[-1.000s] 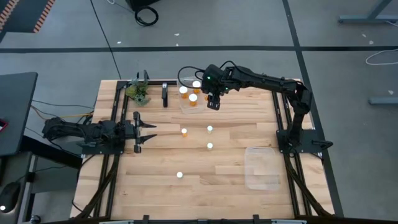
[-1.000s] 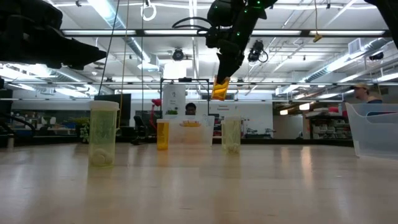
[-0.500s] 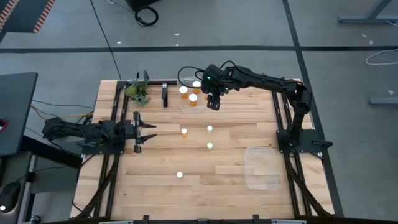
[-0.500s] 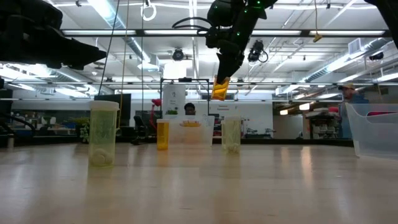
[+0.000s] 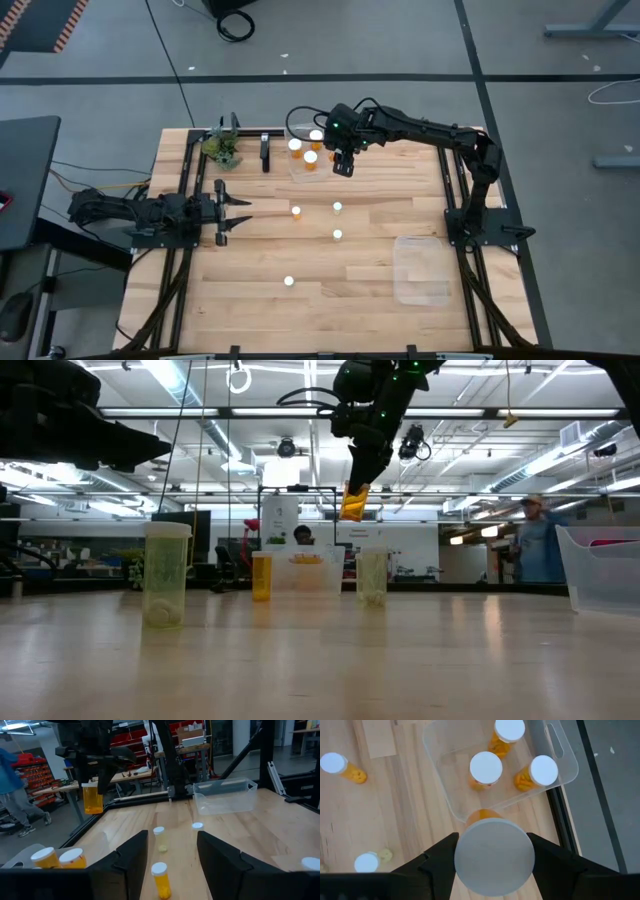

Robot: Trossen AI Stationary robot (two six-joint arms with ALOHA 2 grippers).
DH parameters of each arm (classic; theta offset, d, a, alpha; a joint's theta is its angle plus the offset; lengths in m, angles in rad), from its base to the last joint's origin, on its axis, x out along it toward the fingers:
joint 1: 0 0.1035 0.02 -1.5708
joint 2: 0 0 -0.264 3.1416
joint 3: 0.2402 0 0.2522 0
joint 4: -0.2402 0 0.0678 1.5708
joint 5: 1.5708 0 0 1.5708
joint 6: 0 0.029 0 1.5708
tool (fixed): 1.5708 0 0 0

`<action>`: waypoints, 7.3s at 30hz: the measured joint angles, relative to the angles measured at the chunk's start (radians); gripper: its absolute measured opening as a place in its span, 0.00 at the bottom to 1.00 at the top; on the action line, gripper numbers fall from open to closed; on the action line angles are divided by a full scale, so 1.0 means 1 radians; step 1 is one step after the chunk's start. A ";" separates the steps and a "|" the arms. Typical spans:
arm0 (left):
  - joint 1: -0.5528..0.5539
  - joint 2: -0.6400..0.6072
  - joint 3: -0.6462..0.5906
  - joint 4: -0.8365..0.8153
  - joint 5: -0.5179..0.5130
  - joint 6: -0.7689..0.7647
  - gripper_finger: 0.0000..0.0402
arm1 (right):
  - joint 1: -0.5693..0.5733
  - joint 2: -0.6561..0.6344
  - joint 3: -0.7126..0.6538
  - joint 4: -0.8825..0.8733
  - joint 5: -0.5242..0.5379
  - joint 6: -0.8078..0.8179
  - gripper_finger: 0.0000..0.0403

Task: Pick and place medicine bottles into bin by pill shape (circle, oval)
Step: Put the orange capsule bottle into the top transparent bin

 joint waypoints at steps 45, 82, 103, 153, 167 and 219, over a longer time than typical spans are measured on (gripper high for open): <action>0.000 0.000 0.000 -0.008 0.000 0.000 0.46 | -0.007 0.219 0.409 -0.137 0.006 -0.070 0.58; 0.000 0.000 0.000 -0.007 0.000 0.000 0.45 | -0.016 0.216 0.409 -0.134 -0.028 -0.079 0.58; 0.000 0.000 0.000 -0.007 0.000 0.000 0.45 | -0.047 0.214 0.123 0.039 -0.133 -0.063 0.58; 0.000 0.000 0.000 -0.007 0.000 0.000 0.45 | -0.124 0.216 0.279 0.115 -0.162 -0.060 0.58; 0.000 0.000 0.000 -0.008 0.000 0.000 0.46 | -0.121 0.305 0.323 0.188 -0.195 -0.069 0.58; 0.000 0.000 0.000 -0.008 0.000 0.000 0.44 | -0.133 0.356 0.117 0.228 -0.285 -0.047 0.58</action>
